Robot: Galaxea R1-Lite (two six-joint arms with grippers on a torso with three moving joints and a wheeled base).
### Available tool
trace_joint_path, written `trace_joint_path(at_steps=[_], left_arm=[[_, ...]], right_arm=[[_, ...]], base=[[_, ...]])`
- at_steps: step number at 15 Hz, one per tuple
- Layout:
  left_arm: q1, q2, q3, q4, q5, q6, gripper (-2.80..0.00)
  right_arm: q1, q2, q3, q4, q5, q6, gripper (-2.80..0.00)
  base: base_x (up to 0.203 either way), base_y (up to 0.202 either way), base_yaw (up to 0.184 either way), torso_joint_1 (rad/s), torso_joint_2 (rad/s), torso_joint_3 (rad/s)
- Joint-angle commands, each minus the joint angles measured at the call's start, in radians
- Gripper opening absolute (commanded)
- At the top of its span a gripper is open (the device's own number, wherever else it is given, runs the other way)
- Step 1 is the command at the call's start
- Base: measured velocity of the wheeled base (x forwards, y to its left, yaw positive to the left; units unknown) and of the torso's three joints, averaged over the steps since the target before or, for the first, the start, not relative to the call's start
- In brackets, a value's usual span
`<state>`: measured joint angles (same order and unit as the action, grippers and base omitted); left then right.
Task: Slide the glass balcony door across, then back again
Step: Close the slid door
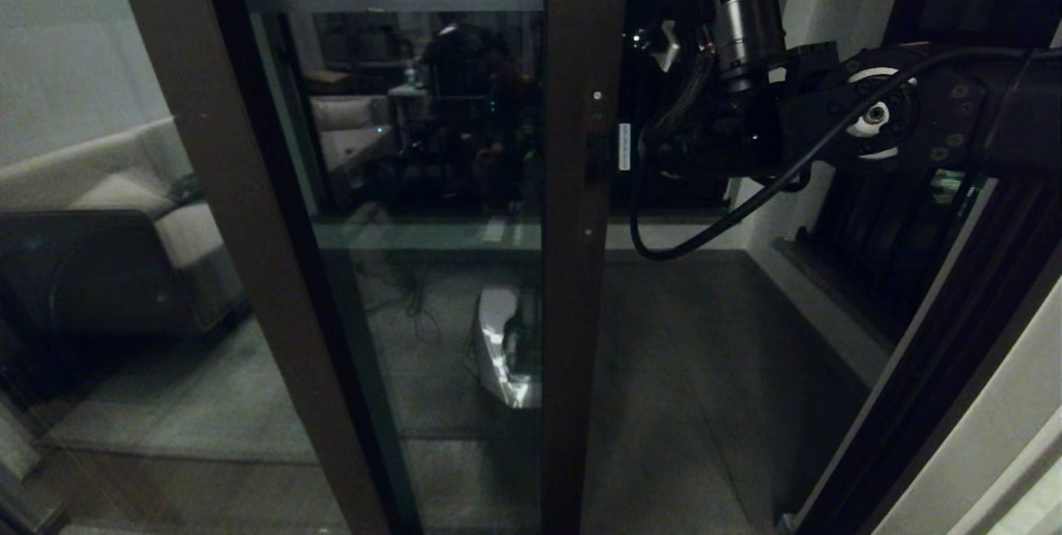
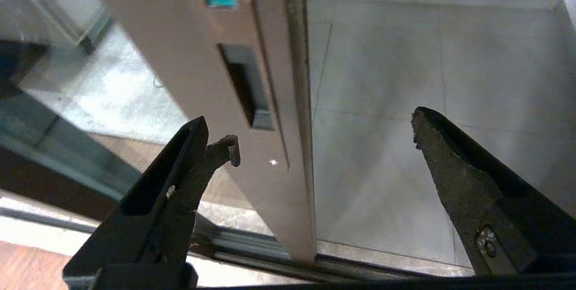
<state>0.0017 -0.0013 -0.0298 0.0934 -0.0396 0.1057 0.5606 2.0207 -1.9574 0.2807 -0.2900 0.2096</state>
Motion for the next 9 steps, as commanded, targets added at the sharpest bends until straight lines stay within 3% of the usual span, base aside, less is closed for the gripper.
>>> trace_joint_path(at_steps=[1, 9], left_arm=[[0.000, 0.000, -0.001, 0.000, 0.000, 0.001, -2.80], [0.001, 0.000, 0.000, 0.002, 0.000, 0.001, -2.80]], right_arm=[[-0.011, 0.012, 0.000, -0.003, -0.001, 0.003, 0.00], [-0.034, 0.042, -0.001, -0.035, -0.001, 0.003, 0.00]], base=[[0.000, 0.000, 0.000, 0.000, 0.00, 0.000], [0.000, 0.000, 0.000, 0.000, 0.00, 0.000]])
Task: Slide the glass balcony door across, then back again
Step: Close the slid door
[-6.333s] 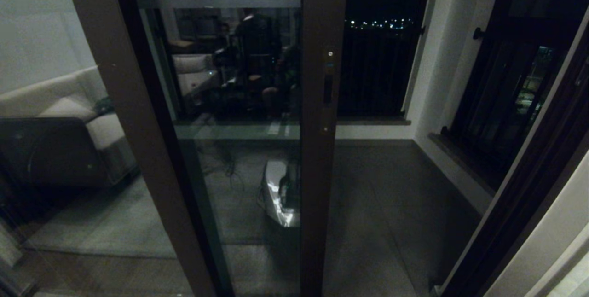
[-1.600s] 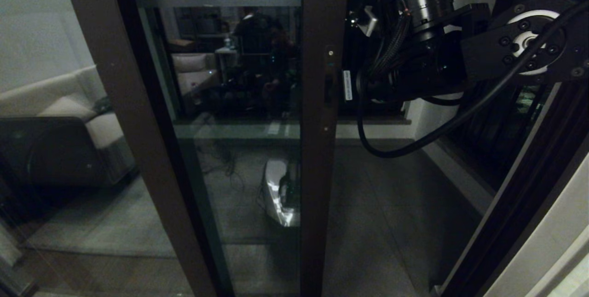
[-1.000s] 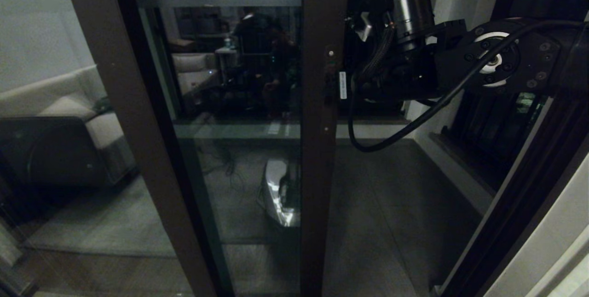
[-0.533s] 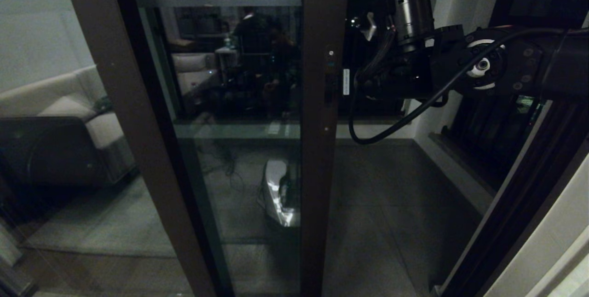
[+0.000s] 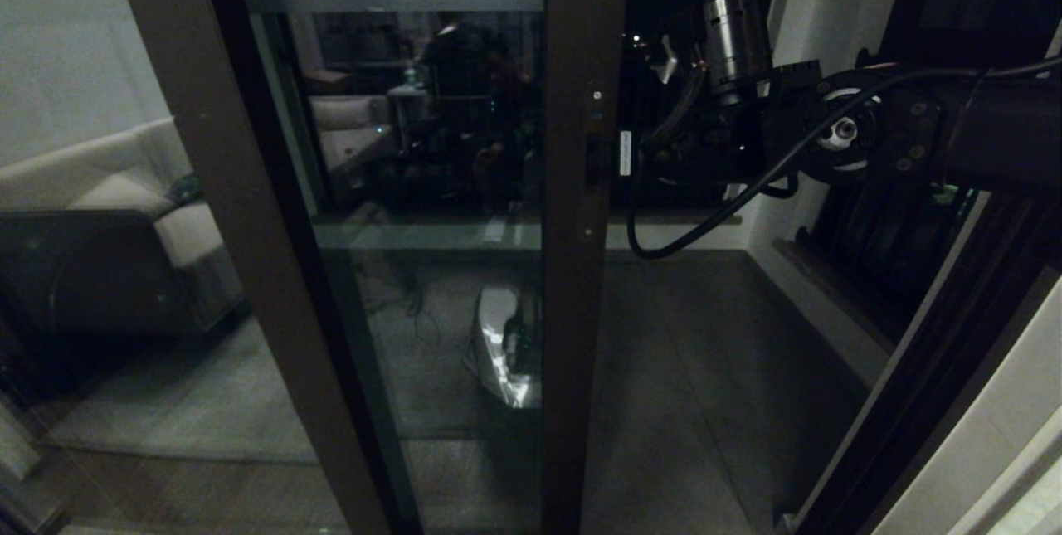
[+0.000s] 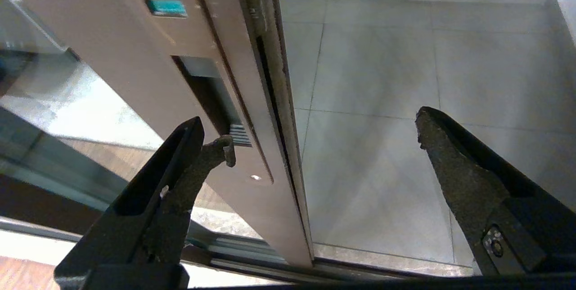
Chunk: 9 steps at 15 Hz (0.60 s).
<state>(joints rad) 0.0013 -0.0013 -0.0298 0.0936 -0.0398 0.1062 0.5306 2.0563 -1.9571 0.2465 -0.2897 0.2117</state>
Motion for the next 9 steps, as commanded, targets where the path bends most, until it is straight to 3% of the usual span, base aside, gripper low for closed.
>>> trace_joint_path(at_steps=[1, 9], left_arm=[[0.000, 0.000, 0.001, 0.001, 0.000, 0.001, -2.80], [0.001, 0.000, 0.000, 0.000, 0.000, 0.001, -2.80]], right_arm=[[-0.006, 0.012, -0.002, -0.006, -0.002, 0.000, 0.00], [-0.036, 0.042, -0.003, -0.050, -0.003, 0.000, 0.00]], base=[[0.000, 0.000, 0.000, 0.000, 0.00, 0.000], [0.000, 0.000, 0.000, 0.000, 0.00, 0.000]])
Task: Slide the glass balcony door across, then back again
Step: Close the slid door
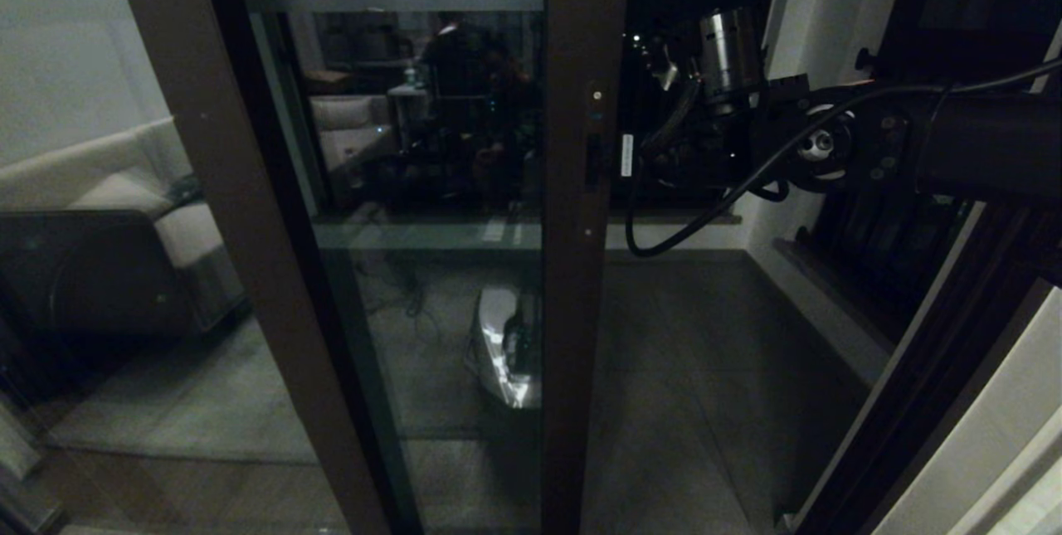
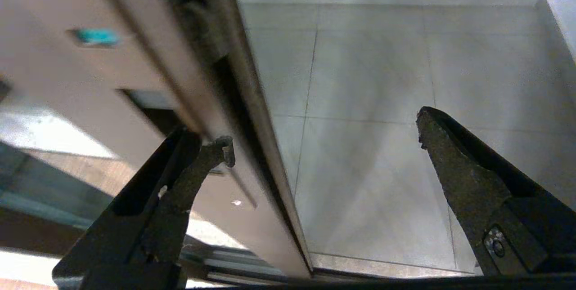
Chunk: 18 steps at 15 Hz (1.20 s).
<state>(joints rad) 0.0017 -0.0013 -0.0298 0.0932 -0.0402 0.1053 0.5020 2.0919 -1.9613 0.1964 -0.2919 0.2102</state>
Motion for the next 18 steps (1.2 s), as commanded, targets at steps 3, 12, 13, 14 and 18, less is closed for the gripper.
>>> trace_joint_path(at_steps=[3, 12, 13, 14, 18], left_arm=[[0.000, 0.000, -0.001, 0.002, 0.000, 0.001, -2.80], [0.001, 0.000, 0.001, 0.001, 0.000, 0.001, -2.80], [0.000, 0.000, 0.001, 0.000, 0.000, 0.002, -2.80], [0.000, 0.000, 0.000, 0.000, 0.000, 0.001, -2.80], [0.000, 0.000, -0.001, 0.000, -0.001, 0.001, -2.80]], right_arm=[[-0.016, 0.005, 0.001, 0.000, -0.001, 0.001, 0.00], [-0.051, -0.014, 0.022, 0.003, -0.003, 0.038, 0.00], [-0.051, -0.022, 0.036, 0.003, -0.003, 0.038, 0.00], [-0.053, -0.030, 0.050, 0.003, -0.003, 0.038, 0.00], [-0.079, -0.057, 0.088, 0.002, -0.001, 0.037, 0.00]], base=[[0.000, 0.000, 0.000, 0.000, 0.00, 0.000], [0.000, 0.000, 0.000, 0.000, 0.00, 0.000], [0.000, 0.000, 0.000, 0.000, 0.00, 0.000], [0.000, 0.000, 0.000, 0.000, 0.00, 0.000], [0.000, 0.000, 0.000, 0.000, 0.00, 0.000]])
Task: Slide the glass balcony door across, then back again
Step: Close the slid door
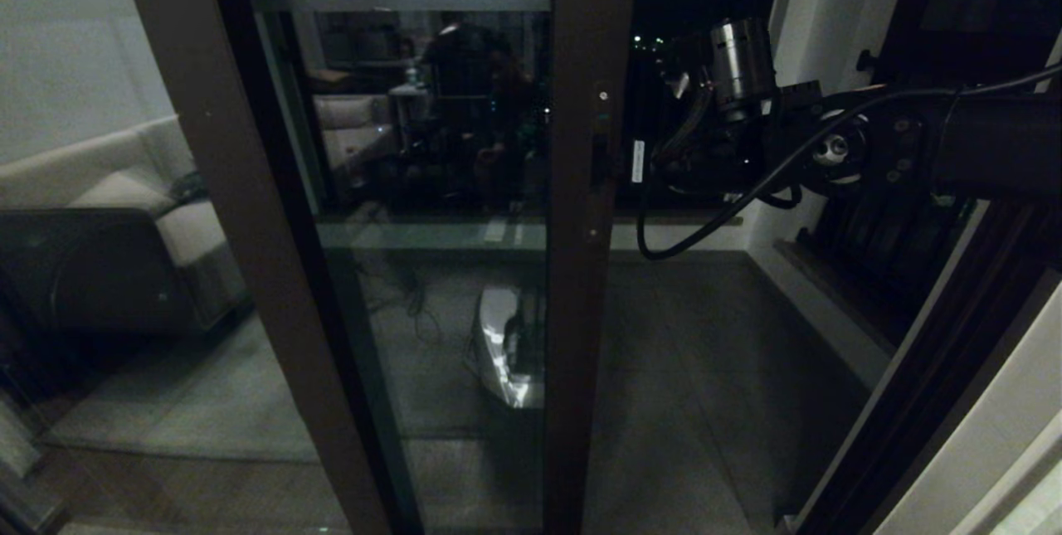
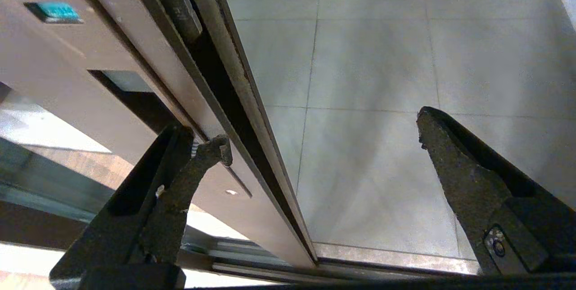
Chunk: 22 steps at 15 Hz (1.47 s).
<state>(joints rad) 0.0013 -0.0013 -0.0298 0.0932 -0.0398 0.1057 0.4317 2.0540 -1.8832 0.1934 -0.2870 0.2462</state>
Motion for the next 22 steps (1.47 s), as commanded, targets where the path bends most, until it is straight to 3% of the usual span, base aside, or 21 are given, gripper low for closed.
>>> trace_joint_path(at_steps=[1, 8, 22], left_arm=[[0.000, 0.000, 0.001, 0.000, 0.000, 0.000, -2.80], [0.000, 0.000, -0.001, 0.001, 0.000, 0.000, -2.80], [0.000, 0.000, 0.001, 0.000, 0.000, 0.000, -2.80]], right_arm=[[-0.013, -0.021, 0.010, 0.004, -0.006, 0.001, 0.00], [-0.031, -0.037, 0.015, 0.005, -0.007, -0.001, 0.00], [-0.102, -0.127, 0.146, 0.003, -0.008, -0.004, 0.00]], base=[[0.000, 0.000, 0.000, 0.000, 0.00, 0.000], [0.000, 0.000, 0.000, 0.000, 0.00, 0.000], [0.000, 0.000, 0.000, 0.000, 0.00, 0.000]])
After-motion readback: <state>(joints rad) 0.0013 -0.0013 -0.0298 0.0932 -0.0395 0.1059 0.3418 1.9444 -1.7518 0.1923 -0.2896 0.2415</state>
